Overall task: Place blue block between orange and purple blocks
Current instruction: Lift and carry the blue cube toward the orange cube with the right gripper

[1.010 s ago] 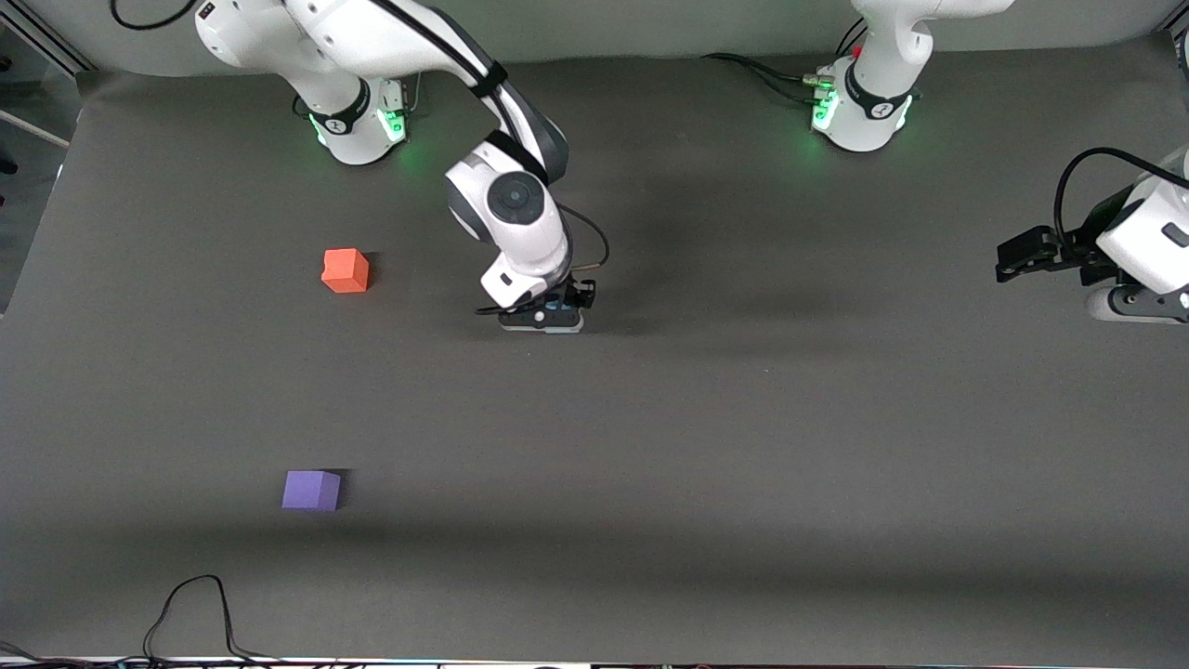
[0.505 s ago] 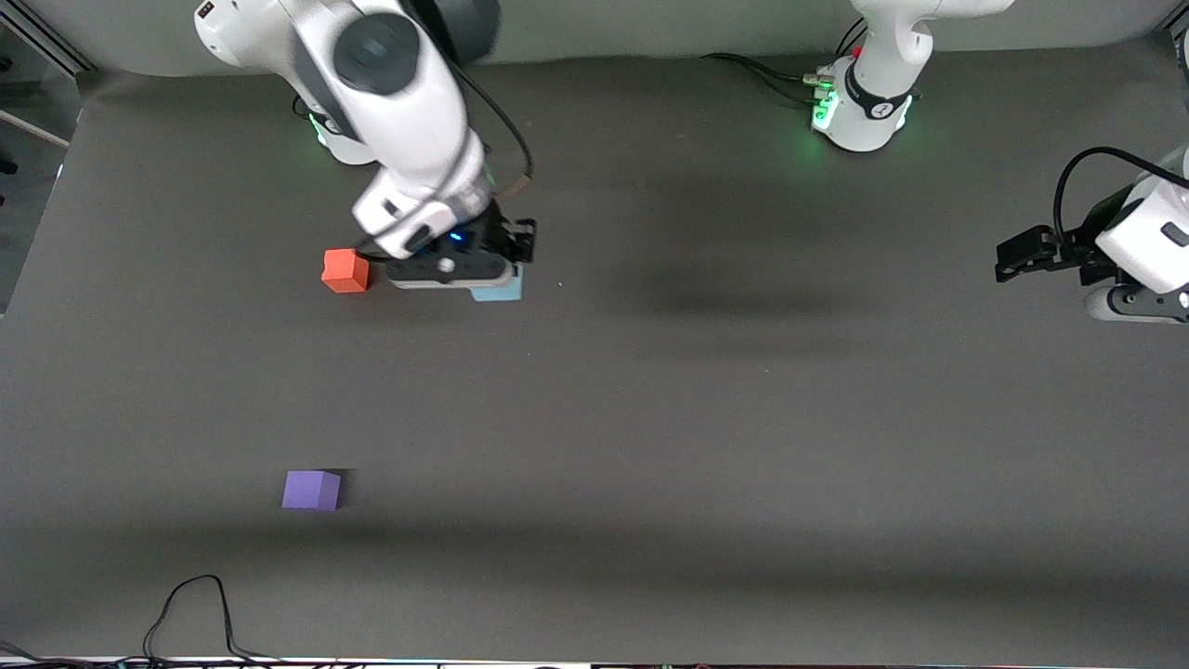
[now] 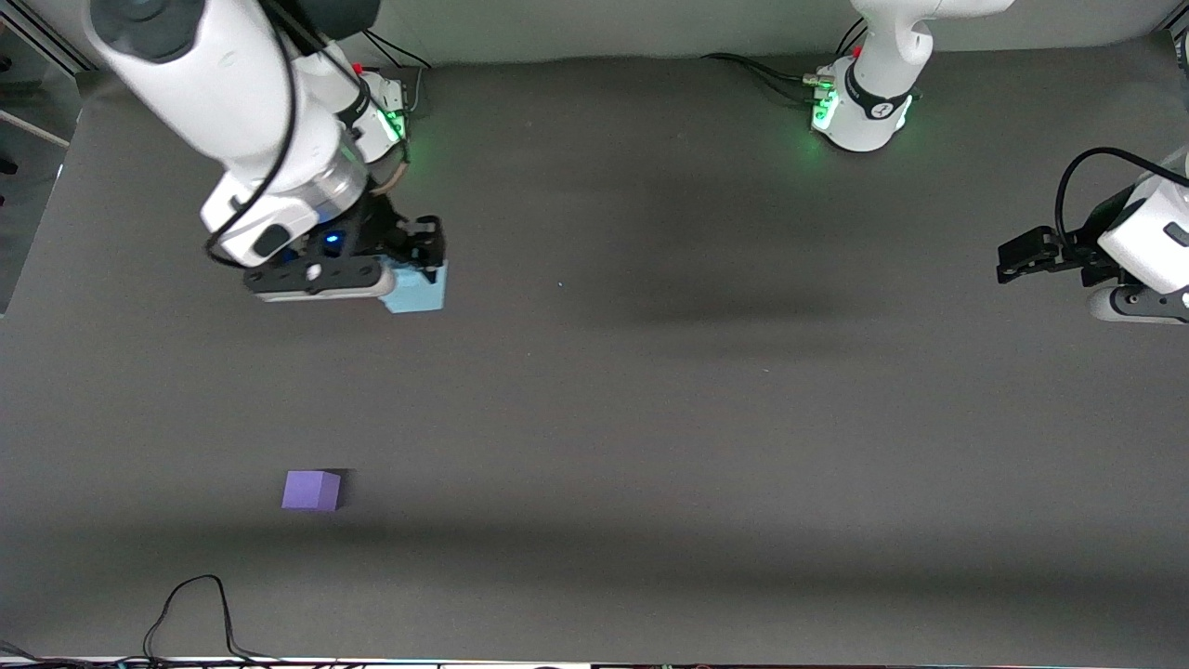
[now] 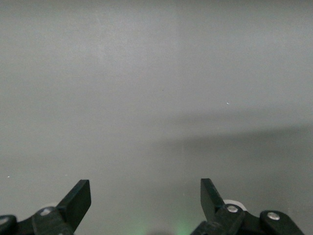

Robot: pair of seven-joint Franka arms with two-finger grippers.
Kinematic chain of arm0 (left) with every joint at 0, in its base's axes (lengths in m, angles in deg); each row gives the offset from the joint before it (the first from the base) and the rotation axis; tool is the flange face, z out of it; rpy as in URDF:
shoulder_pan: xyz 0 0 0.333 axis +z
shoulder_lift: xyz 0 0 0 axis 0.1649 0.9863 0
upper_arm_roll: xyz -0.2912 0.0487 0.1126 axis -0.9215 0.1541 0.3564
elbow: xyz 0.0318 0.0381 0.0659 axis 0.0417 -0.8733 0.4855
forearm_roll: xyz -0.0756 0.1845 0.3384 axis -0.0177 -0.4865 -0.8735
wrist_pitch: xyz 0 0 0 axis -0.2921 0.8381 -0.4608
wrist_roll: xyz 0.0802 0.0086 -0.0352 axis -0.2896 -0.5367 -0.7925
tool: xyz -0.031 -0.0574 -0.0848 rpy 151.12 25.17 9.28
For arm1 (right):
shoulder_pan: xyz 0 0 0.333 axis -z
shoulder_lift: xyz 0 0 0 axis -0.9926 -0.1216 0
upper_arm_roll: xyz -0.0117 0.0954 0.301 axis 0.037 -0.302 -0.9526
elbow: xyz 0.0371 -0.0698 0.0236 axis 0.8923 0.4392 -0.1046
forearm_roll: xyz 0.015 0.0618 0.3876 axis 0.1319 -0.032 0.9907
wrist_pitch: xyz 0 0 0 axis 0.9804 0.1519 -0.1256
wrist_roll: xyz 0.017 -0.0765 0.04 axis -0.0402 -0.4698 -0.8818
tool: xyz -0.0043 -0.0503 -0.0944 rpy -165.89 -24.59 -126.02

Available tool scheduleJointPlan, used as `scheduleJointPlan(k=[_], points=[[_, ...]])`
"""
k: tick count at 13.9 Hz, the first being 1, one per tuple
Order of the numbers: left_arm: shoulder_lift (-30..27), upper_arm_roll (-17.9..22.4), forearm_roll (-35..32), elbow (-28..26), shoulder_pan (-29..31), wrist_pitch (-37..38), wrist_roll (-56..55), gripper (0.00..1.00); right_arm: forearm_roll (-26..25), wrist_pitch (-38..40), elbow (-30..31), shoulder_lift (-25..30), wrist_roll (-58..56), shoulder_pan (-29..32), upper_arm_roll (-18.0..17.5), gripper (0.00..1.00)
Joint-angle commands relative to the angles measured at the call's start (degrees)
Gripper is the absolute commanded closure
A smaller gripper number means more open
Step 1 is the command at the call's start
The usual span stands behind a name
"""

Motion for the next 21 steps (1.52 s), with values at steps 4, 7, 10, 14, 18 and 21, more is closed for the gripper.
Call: scheduleJointPlan(k=[4,7,10,14,18,21], points=[[-0.6,0.0,-0.8,0.3,0.3,-0.5,0.9,0.00,1.0,2.9,-0.2,1.0,-10.4,7.8,-0.5,0.45],[-0.6,0.0,-0.7,0.0,0.3,0.3,0.7,0.00,1.1,2.8,0.9,1.4,-15.9,13.6,-1.3,0.45],[-0.8,0.0,-0.7,0.0,0.3,1.3,0.4,0.00,1.1,2.2,3.1,2.1,-22.4,23.6,-5.9,0.45],[-0.9,0.0,-0.7,-0.4,0.3,1.8,0.1,0.00,-0.2,0.1,5.8,2.2,-24.4,31.1,-10.2,0.44],[-0.9,0.0,-0.7,-0.5,0.3,1.3,0.0,0.00,-0.2,-10.1,16.6,3.6,-33.0,31.0,-3.9,0.44],[-0.8,0.0,-0.7,-0.5,0.3,1.0,0.0,0.00,-0.1,-19.0,26.9,3.0,-33.2,30.9,-2.8,0.44]])
